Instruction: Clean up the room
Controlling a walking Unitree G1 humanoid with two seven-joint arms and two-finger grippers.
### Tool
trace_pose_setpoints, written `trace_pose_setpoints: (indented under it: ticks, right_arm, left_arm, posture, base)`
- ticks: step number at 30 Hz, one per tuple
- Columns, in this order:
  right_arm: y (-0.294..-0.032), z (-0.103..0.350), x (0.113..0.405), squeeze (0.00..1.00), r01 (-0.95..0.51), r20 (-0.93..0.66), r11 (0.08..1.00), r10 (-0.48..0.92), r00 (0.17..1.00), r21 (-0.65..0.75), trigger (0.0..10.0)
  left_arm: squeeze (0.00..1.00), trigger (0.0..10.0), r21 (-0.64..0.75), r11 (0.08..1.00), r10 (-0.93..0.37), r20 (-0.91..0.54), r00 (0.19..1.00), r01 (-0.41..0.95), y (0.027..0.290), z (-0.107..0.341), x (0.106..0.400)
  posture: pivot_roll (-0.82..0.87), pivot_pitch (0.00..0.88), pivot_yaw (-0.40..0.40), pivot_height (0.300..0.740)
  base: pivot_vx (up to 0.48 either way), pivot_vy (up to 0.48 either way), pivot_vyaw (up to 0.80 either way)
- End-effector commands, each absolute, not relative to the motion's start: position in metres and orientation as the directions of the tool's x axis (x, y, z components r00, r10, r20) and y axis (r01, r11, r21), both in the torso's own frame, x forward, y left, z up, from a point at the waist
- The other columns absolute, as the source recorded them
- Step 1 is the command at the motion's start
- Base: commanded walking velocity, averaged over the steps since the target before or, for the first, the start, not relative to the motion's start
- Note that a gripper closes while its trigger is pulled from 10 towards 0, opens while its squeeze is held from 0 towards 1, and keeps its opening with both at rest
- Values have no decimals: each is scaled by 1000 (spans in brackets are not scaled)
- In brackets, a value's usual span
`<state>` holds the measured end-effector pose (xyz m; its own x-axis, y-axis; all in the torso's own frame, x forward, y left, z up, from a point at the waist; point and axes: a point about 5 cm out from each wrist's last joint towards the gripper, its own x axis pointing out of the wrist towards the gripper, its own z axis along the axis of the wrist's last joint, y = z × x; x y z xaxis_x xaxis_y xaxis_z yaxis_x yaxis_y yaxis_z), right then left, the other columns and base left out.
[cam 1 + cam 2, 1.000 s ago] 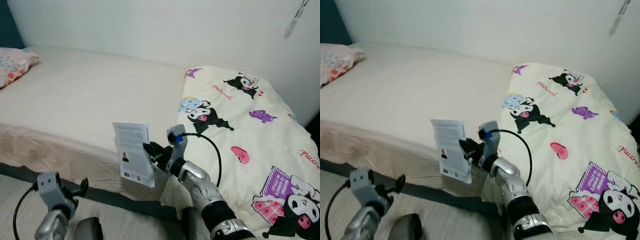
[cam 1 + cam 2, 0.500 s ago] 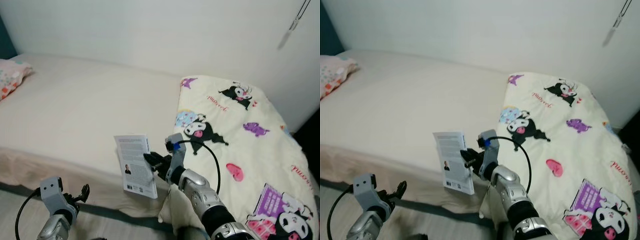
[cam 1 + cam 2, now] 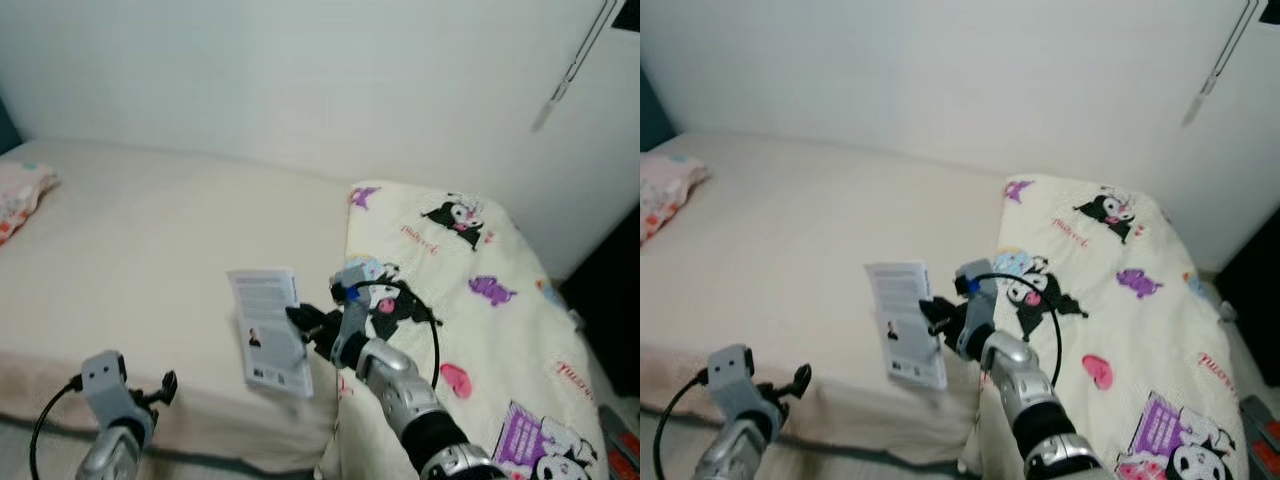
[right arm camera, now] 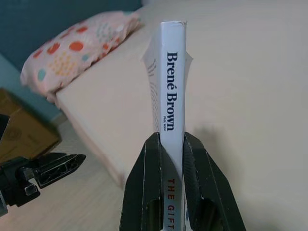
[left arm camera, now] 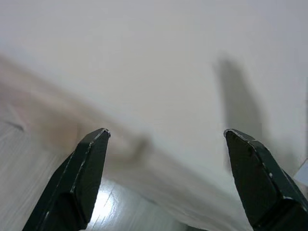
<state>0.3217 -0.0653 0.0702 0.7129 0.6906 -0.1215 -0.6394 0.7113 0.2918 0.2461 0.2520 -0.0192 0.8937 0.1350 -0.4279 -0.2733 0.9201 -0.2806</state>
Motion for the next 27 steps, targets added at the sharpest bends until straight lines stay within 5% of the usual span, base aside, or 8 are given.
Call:
trace_pose_setpoints:
  ticks: [1,15,27]
  right_arm:
    - [-67,74,324,0,-645,-99,712,689,718,276,10000]
    - [-77,55,319,0,-612,-214,774,634,743,165,10000]
    - [-90,8,291,0,-630,-444,775,578,684,39,10000]
  left_arm:
    - [0,10000,-270,924,125,-456,881,-271,251,-24,241]
    - [0,10000,-262,925,118,-487,865,-274,245,-32,235]
    - [0,10000,-209,924,121,-634,764,-320,236,-60,201]
  posture:
    - [101,0,-100,711]
    - [97,0,-98,740]
    - [97,0,-102,740]
  base:
    - [0,0,0]
    - [0,0,0]
    - [0,0,796]
